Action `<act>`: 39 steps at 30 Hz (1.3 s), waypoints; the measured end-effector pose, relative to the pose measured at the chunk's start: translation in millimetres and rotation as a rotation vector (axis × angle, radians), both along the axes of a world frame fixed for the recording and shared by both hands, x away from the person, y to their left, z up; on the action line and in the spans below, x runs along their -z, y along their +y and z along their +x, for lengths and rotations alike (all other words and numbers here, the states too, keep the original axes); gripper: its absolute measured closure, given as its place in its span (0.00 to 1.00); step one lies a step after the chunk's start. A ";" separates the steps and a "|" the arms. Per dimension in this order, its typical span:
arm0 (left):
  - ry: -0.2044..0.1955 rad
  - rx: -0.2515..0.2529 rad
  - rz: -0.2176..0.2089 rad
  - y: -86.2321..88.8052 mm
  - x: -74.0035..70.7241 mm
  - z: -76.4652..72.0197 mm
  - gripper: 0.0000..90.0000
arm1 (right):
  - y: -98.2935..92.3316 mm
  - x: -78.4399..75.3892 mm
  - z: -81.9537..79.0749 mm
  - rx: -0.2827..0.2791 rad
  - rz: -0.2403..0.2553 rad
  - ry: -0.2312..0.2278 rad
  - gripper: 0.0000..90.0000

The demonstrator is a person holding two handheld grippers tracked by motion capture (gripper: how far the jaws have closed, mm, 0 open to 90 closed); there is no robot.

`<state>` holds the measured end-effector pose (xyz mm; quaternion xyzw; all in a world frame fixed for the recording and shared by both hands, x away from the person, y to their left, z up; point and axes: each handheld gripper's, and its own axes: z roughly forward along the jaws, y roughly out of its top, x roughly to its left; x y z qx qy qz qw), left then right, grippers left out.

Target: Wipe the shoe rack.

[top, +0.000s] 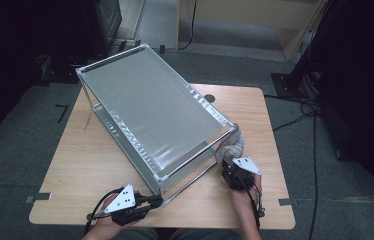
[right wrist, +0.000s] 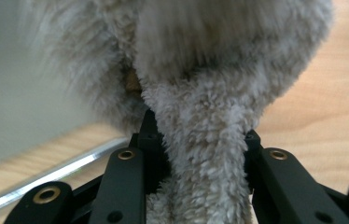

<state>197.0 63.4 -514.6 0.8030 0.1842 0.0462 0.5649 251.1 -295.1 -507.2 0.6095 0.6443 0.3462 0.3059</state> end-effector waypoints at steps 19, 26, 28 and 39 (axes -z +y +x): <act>0.003 0.006 0.000 0.0 0.0 0.5 0.90 | 4.7 -61.4 -21.3 -0.066 0.099 -0.288 0.73; 0.002 0.007 0.001 0.0 0.0 0.5 0.90 | 4.9 -25.6 -6.4 -0.052 0.052 -0.119 0.72; 0.002 0.008 0.001 0.0 0.0 0.6 0.90 | 4.1 -19.5 -3.5 -0.055 0.050 -0.086 0.72; -0.002 0.009 0.002 -0.1 -0.1 0.4 0.90 | 9.2 1.8 3.1 -0.055 -0.002 0.023 0.71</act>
